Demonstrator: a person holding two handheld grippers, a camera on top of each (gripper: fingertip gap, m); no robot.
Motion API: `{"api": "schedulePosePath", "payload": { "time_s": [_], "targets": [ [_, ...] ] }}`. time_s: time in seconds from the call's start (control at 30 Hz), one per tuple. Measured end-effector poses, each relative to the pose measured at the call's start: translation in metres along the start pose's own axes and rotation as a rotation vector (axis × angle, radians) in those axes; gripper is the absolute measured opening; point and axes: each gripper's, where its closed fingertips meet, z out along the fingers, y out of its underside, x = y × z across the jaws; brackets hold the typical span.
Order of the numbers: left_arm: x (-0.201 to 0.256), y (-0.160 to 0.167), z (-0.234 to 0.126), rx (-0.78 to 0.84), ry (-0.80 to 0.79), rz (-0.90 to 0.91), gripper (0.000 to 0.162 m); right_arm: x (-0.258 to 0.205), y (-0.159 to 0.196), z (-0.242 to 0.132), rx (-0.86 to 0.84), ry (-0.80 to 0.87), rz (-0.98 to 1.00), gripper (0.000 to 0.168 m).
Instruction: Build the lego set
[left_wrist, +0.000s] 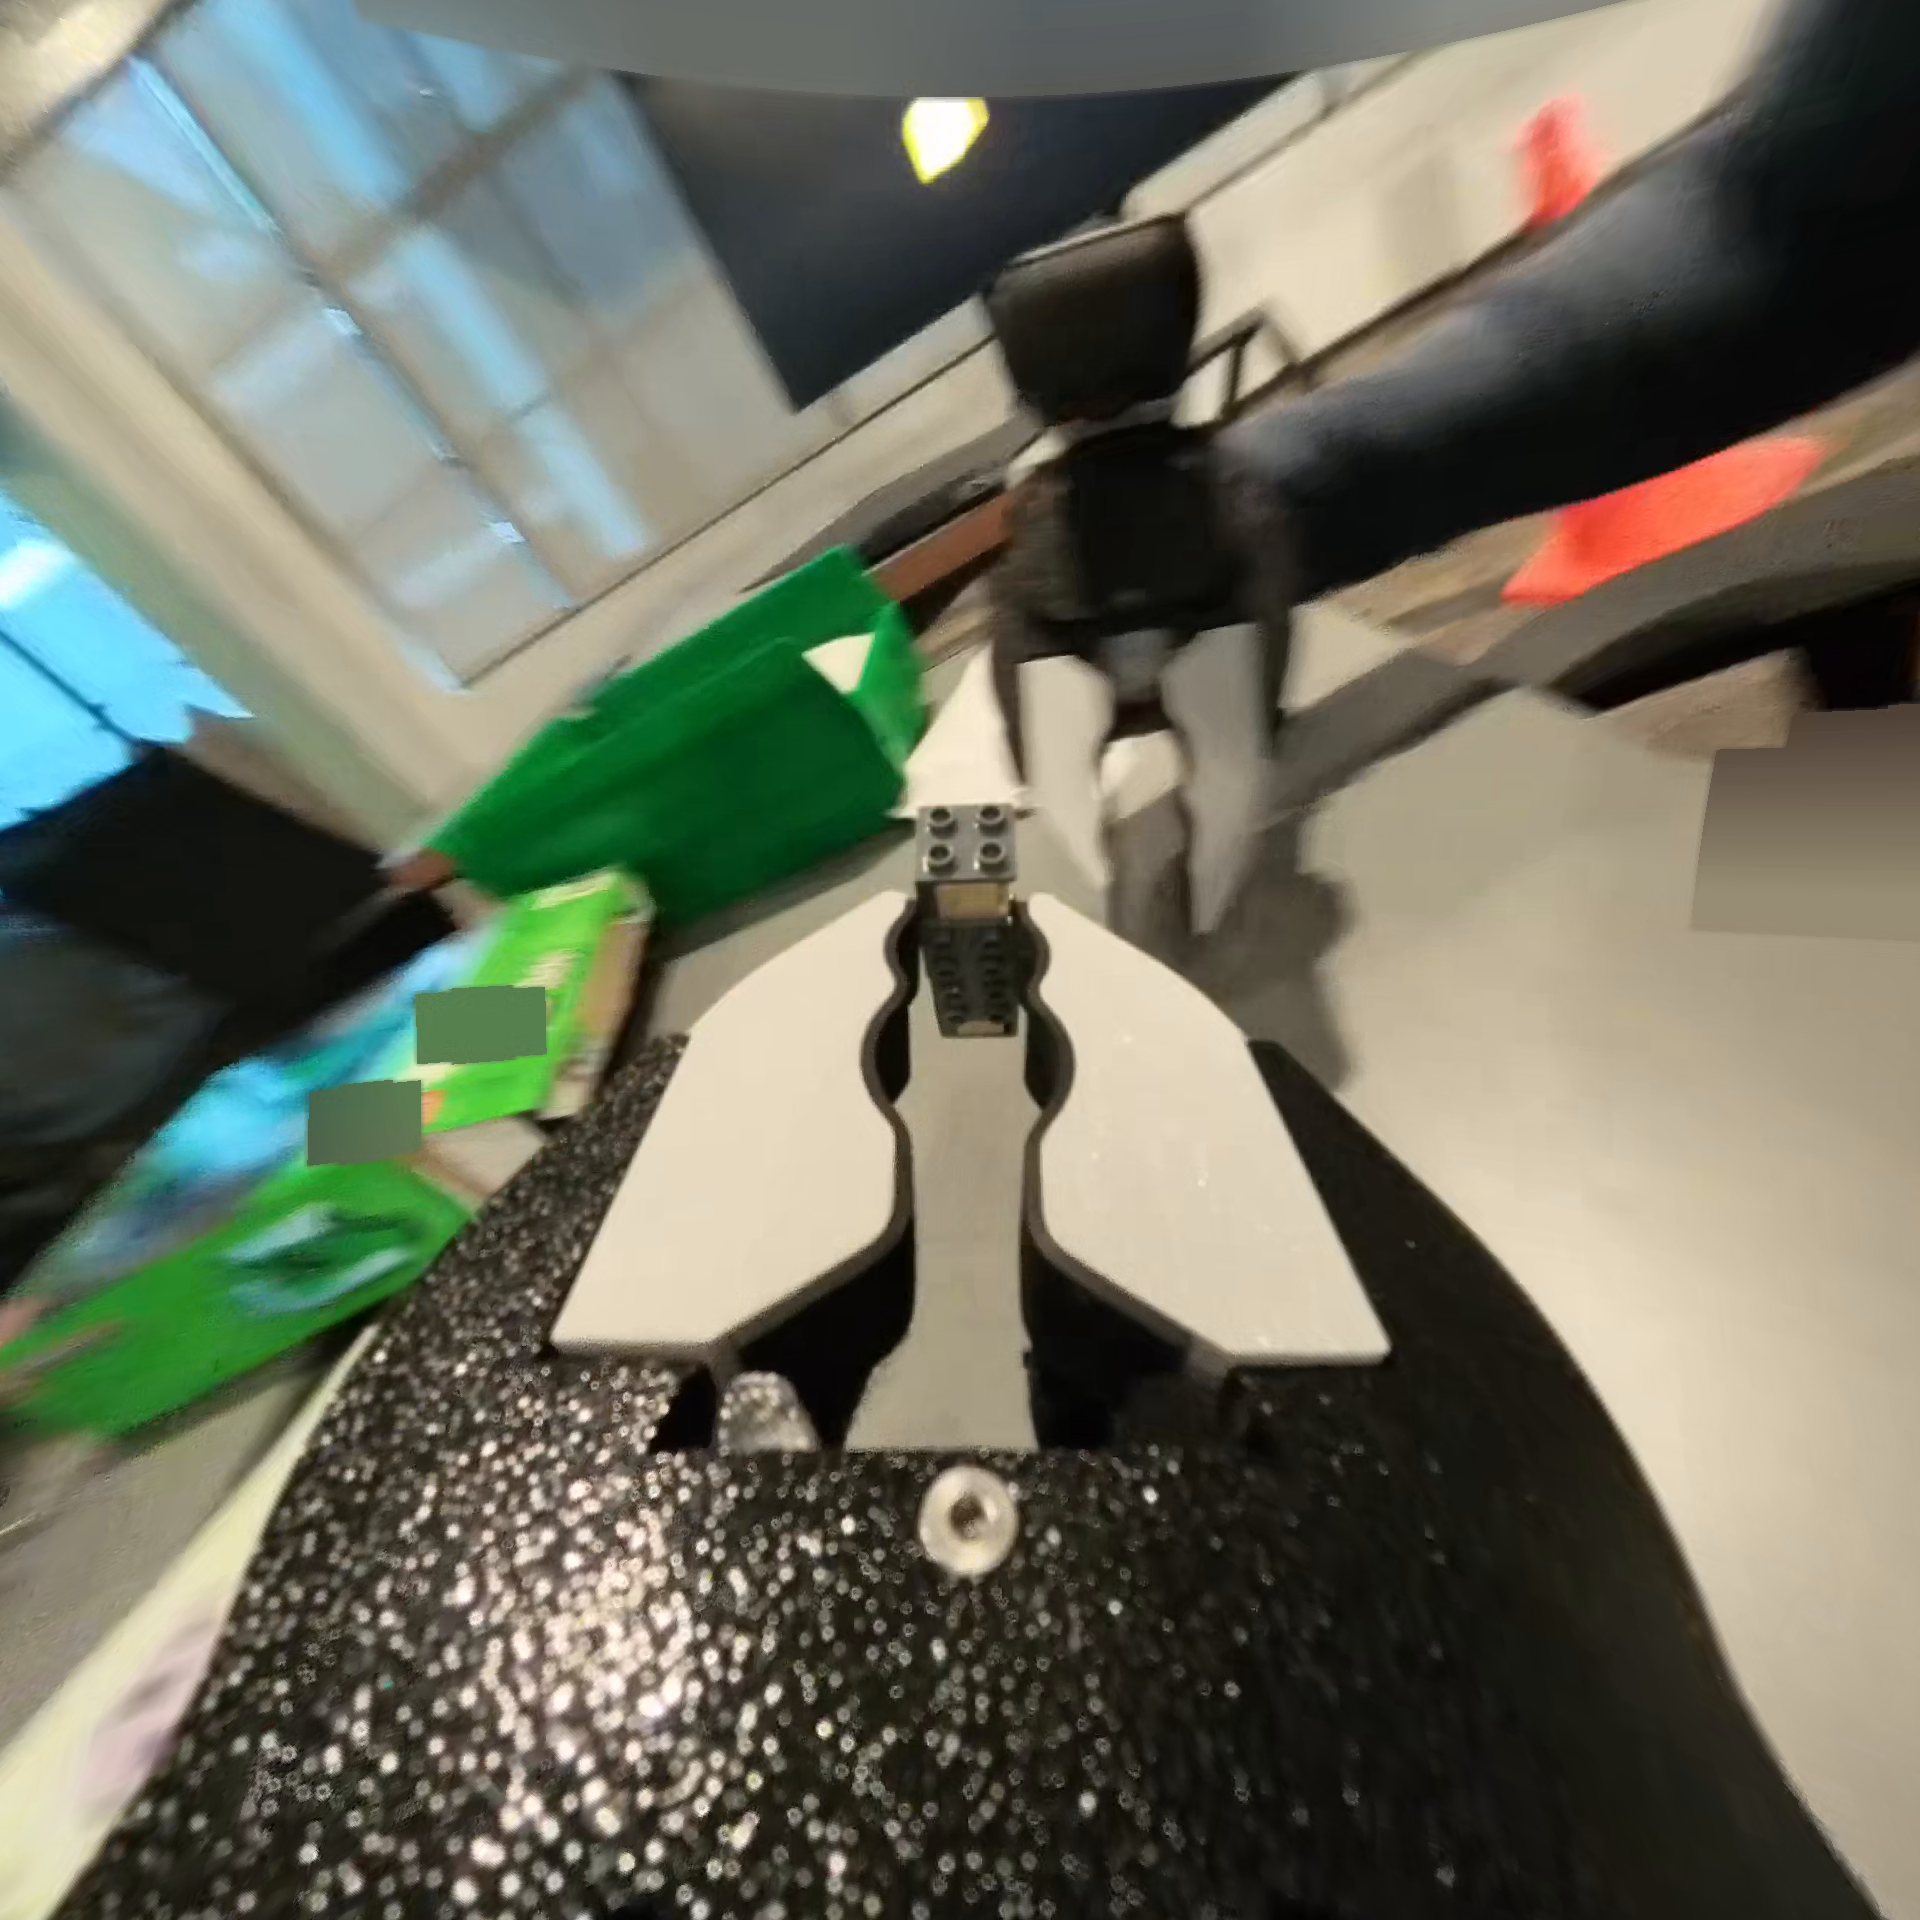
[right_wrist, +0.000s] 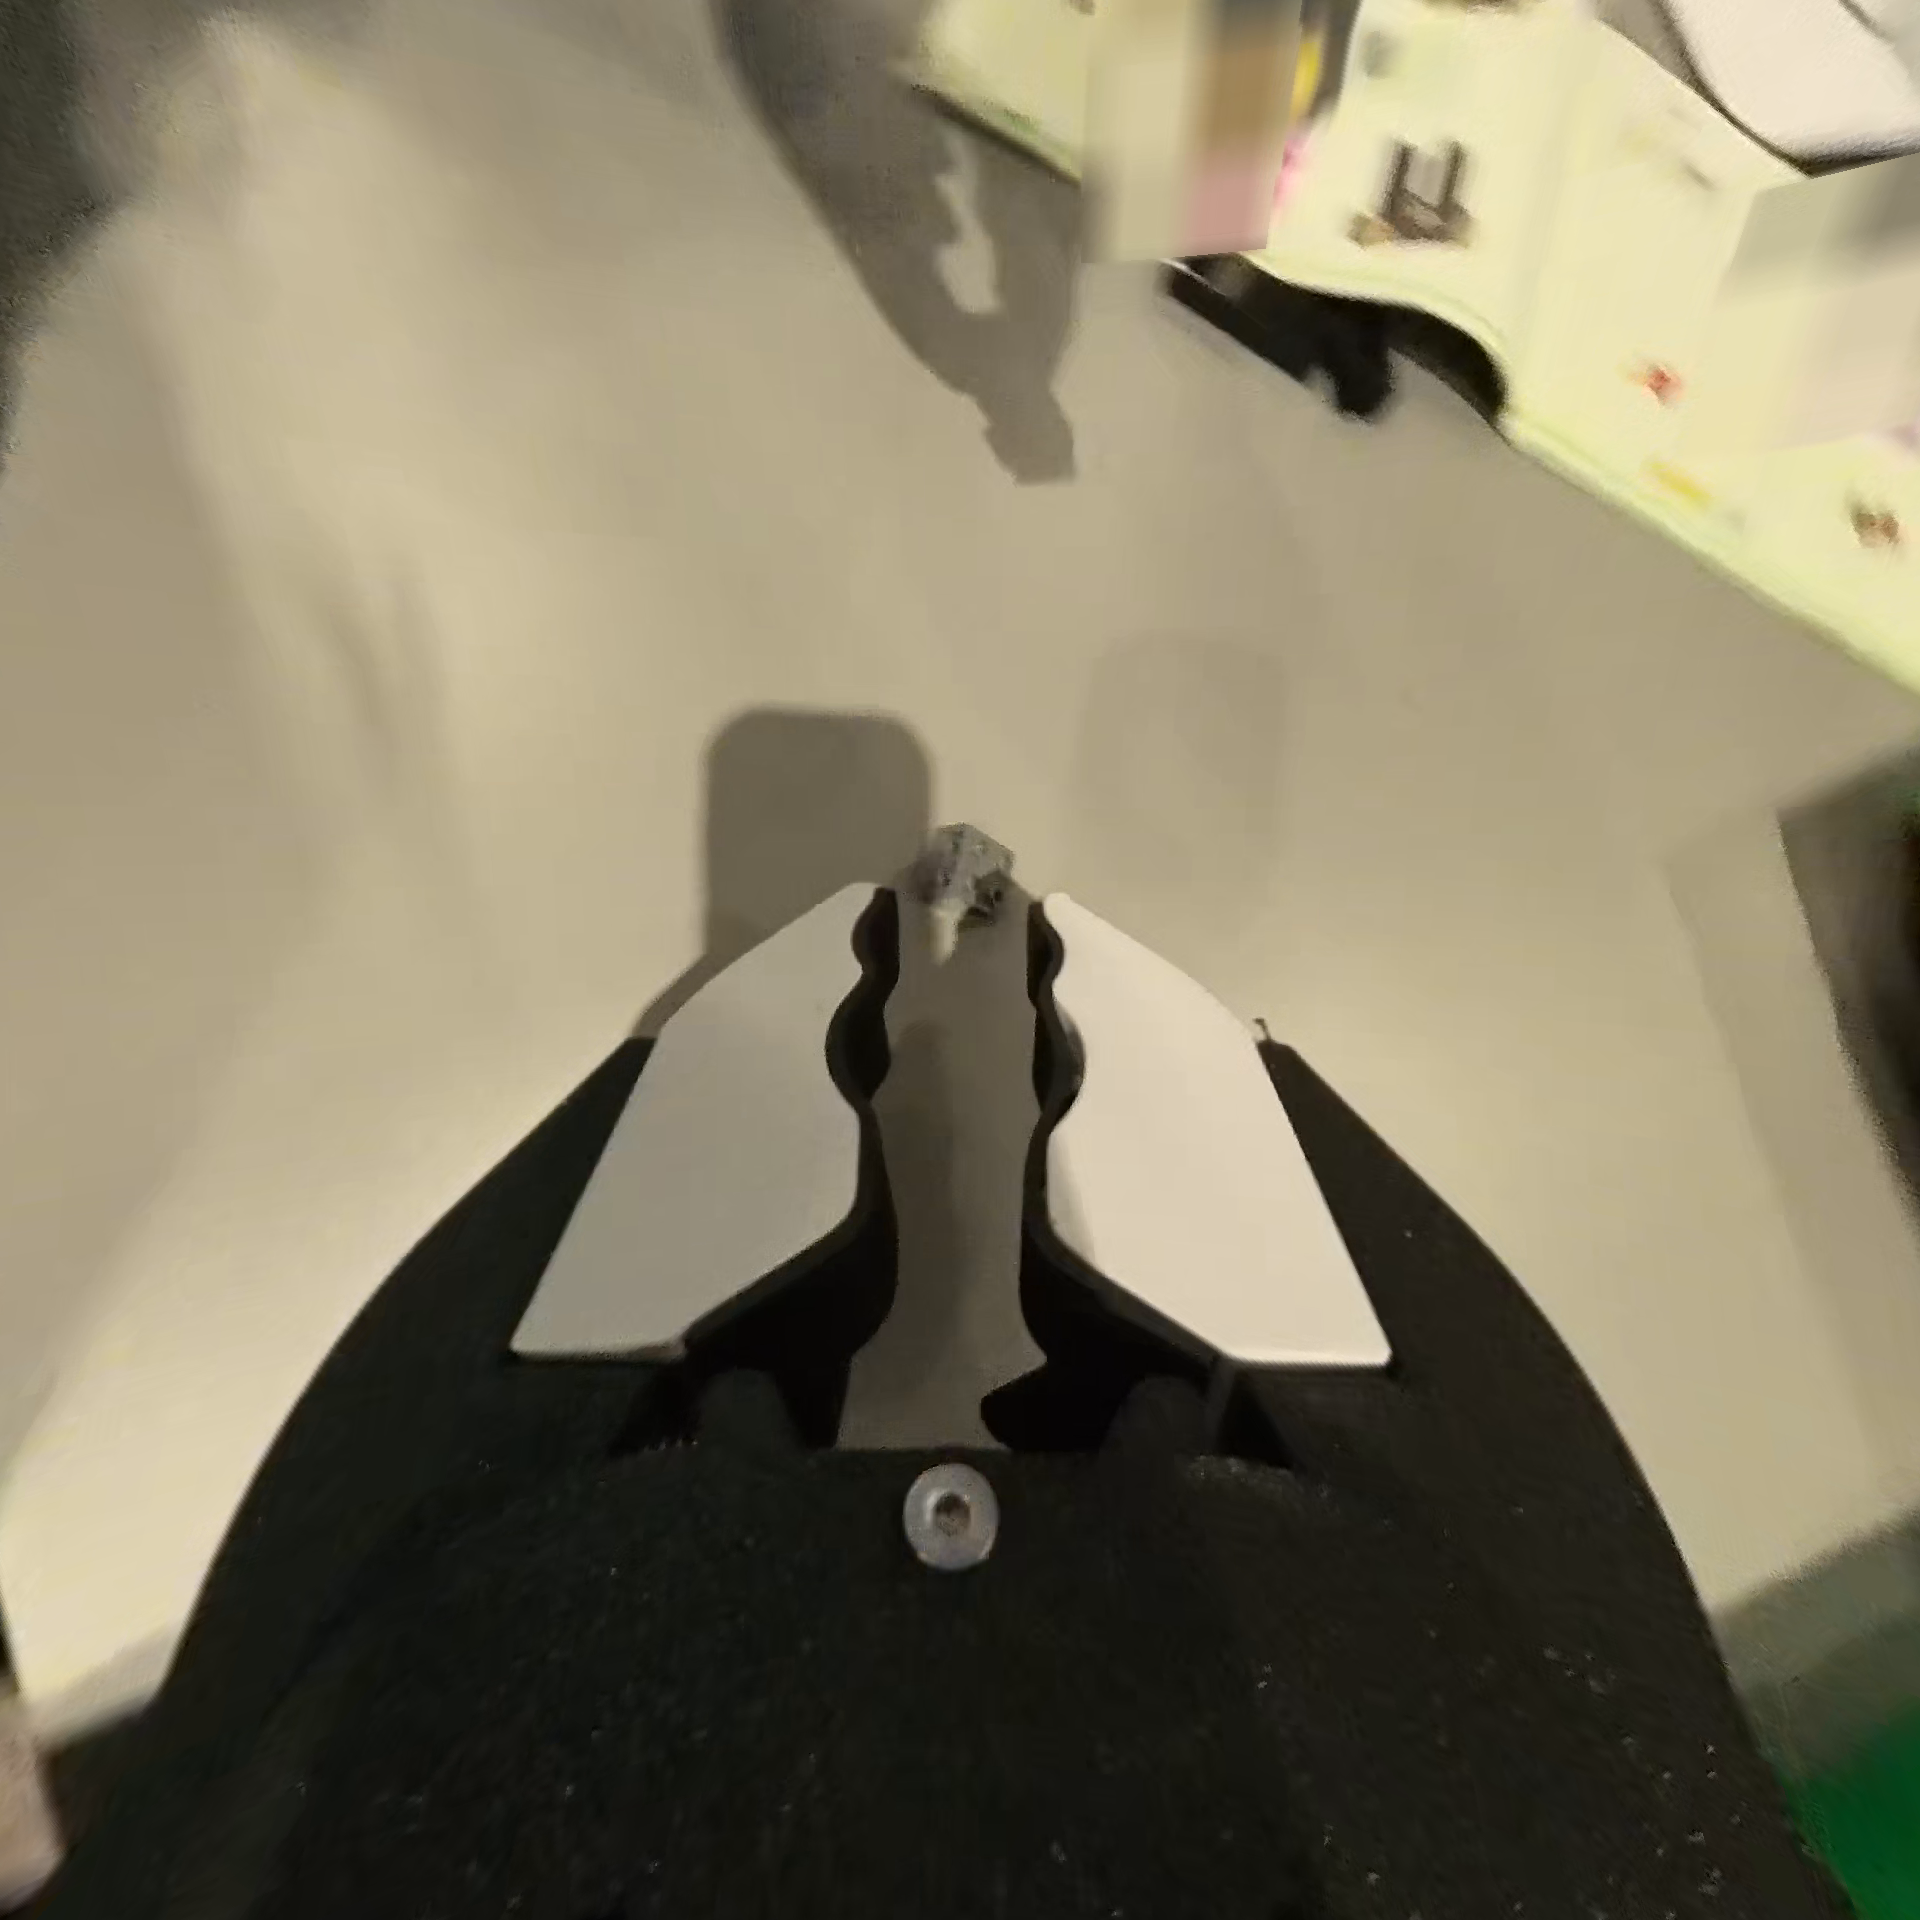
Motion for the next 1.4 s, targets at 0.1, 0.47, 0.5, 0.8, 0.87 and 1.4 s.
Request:
{"api": "schedulePosePath", "payload": {
  "time_s": [0.1,0.47,0.5,0.8,0.87,1.4],
  "targets": [
    [0.005,0.000,-0.002,0.050,0.031,-0.059,0.017,0.003,-0.003,0.000,-0.036,-0.137,-0.147,0.023],
    [0.000,0.021,-0.008,0.058,-0.002,-0.081,0.016,-0.003,0.007,0.023,-0.165,-0.554,-0.398,0.028],
    [0.002,0.024,-0.008,0.051,0.004,-0.084,0.016,-0.003,0.008,0.023,-0.169,-0.570,-0.418,0.027],
    [0.006,0.033,-0.007,0.033,0.039,-0.106,0.016,-0.001,0.010,0.031,-0.160,-0.620,-0.559,0.021],
    [0.007,0.033,-0.006,0.033,0.043,-0.111,0.016,-0.002,0.011,0.032,-0.171,-0.644,-0.572,0.021],
    [-0.043,0.048,-0.012,-0.134,-0.484,0.269,0.016,0.060,-0.065,0.026,0.303,-0.213,0.280,0.019]
  ]
}}
